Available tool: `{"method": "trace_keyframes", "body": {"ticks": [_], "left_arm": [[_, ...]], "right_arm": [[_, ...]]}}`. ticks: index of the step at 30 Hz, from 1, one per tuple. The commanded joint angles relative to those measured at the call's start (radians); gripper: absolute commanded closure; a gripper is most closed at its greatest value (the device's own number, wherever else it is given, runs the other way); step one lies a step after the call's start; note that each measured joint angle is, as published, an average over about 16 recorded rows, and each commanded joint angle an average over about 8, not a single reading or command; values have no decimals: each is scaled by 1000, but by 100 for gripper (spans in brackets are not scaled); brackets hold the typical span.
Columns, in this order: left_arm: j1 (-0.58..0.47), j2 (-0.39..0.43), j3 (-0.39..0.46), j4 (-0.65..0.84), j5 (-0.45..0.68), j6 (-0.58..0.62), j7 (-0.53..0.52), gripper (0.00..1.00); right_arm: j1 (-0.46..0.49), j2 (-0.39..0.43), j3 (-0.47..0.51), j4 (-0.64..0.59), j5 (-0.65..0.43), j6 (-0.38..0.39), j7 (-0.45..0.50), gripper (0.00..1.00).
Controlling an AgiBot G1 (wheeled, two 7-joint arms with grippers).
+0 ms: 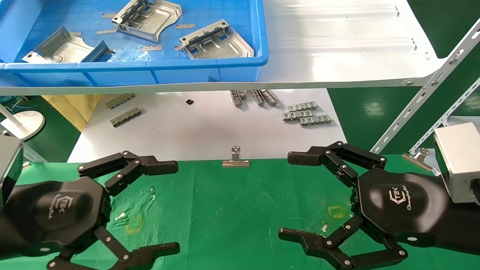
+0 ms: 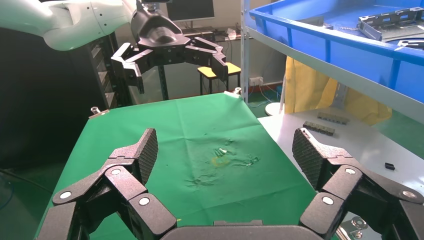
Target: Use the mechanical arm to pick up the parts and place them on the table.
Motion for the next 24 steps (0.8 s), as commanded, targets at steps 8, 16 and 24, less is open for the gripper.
{"method": "trace_keyframes", "body": {"ticks": [8, 16, 24], "left_arm": [[0, 0, 0, 0, 0, 0, 0, 0], [0, 0, 0, 0, 0, 0, 0, 0], [0, 0, 0, 0, 0, 0, 0, 0]], "right_arm": [[0, 0, 0, 0, 0, 0, 0, 100], [0, 0, 0, 0, 0, 0, 0, 100], [0, 0, 0, 0, 0, 0, 0, 100]]}}
